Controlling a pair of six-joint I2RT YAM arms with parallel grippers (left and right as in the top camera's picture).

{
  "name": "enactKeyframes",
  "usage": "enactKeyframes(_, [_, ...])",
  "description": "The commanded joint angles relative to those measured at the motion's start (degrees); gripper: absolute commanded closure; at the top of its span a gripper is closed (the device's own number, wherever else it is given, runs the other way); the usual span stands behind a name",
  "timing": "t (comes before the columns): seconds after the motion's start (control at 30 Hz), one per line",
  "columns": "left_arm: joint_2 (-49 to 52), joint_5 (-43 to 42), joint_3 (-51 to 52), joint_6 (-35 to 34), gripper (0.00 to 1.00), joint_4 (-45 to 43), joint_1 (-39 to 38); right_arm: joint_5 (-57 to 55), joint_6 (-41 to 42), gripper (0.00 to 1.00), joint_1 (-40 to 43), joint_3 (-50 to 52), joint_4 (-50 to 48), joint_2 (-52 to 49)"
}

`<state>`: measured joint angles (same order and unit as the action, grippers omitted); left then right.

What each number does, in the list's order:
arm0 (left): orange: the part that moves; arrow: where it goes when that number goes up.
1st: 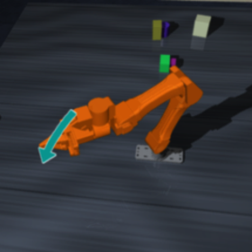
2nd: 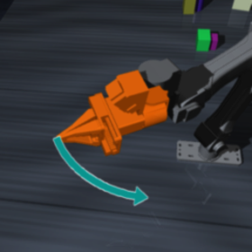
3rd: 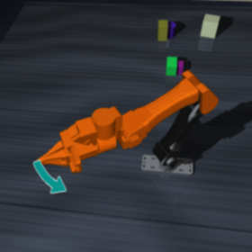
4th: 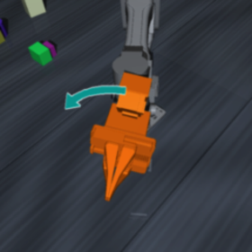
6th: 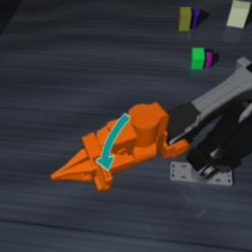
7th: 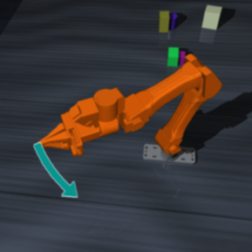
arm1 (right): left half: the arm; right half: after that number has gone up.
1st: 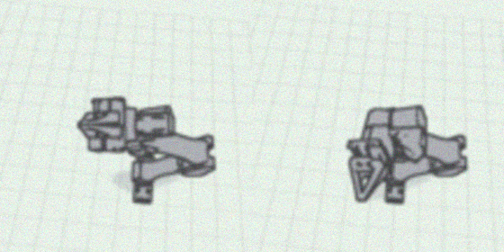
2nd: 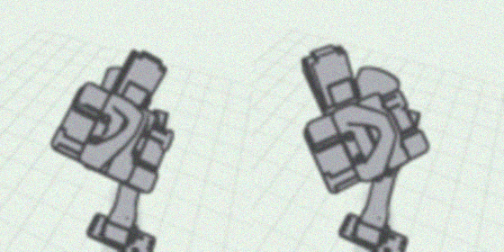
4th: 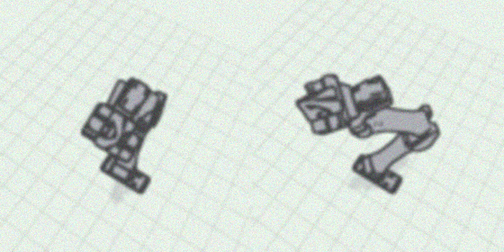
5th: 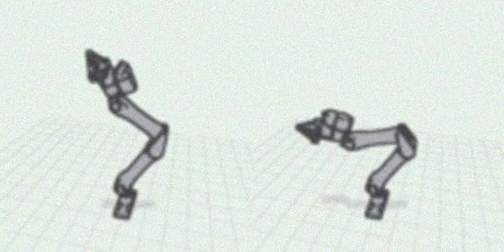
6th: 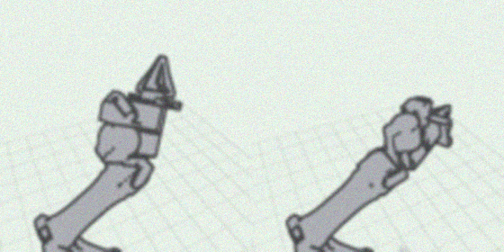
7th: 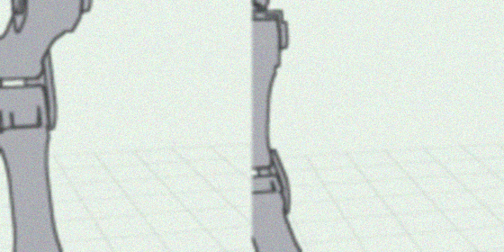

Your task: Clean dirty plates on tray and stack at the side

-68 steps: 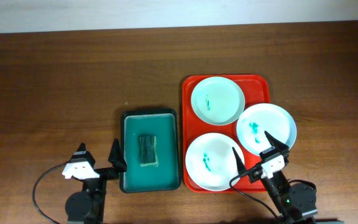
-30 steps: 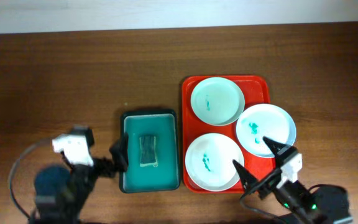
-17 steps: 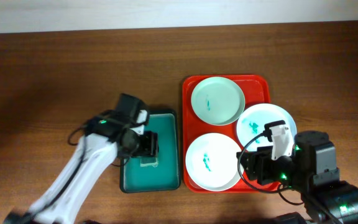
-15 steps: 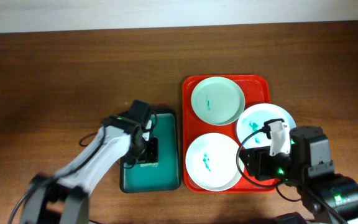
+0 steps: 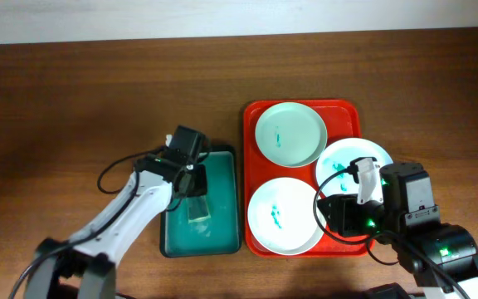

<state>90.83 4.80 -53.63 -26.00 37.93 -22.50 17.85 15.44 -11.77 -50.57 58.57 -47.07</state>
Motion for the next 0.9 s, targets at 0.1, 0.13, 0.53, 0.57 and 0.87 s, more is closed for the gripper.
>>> enactKeyframes(0.1, [6.01, -4.11, 1.14, 0.37, 1.00, -0.72, -0.11, -3.72, 4.76, 0.59, 0.17, -0.61, 4.76, 0.09])
enactKeyframes(0.13, [3.89, -5.70, -1.40, 1.42, 0.96, 3.43, -0.11, -12.28, 16.17, 0.62, 0.20, -0.61, 8.83, 0.09])
enactKeyframes(0.53, [1.81, -9.55, 3.10, 1.86, 1.00, 7.87, -0.61, -10.95, 13.97, 0.52, 0.20, 0.44, 10.45, -15.54])
enactKeyframes(0.57, [1.01, -9.55, 0.57, 2.99, 1.00, 10.25, -0.61, -10.82, 13.97, 0.52, 0.22, 1.07, 10.43, -15.65])
enactKeyframes(0.87, [-3.26, -10.03, -15.54, 9.64, 1.00, 19.76, -2.16, 6.27, -0.98, 0.51, 13.99, 7.63, 0.31, -19.82])
